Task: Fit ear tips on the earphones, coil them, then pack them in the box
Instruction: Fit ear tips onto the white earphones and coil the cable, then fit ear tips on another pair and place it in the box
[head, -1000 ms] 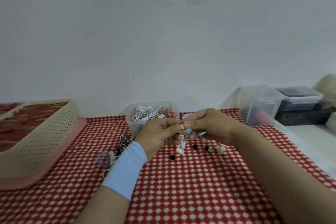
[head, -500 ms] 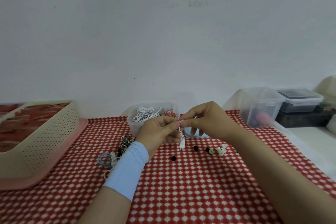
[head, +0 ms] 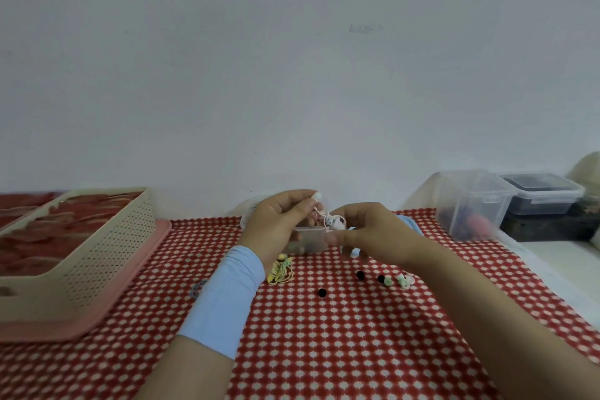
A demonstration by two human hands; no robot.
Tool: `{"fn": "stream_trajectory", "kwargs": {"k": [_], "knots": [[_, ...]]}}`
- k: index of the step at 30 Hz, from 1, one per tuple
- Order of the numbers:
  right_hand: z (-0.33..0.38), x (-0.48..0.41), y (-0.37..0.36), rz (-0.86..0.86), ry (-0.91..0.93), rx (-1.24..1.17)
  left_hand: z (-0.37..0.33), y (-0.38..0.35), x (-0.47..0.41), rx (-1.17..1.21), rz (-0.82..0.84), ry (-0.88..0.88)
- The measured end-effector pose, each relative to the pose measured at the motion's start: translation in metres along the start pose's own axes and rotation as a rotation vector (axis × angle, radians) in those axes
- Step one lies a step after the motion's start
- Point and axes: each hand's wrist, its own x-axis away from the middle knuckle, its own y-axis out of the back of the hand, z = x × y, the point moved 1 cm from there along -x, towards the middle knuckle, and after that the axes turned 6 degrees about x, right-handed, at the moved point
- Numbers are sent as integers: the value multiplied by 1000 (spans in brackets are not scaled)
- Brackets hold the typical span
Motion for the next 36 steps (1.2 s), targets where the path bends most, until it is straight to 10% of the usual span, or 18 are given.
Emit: {"fn": "stream_trajectory", "kwargs": {"k": [17, 24, 31, 36], "knots": [[46, -110, -56, -64, -19, 793, -6, 98, -47, -1007, -42, -11], [39, -120, -60, -204, 68, 752, -2, 105, -56, -1027, -57, -162], [36, -116, -77, 25, 158, 978, 0, 104, -40, -1150, 170, -107], [54, -97, -63, -219, 218, 822, -11, 109, -26, -1075, 48, -200]]}}
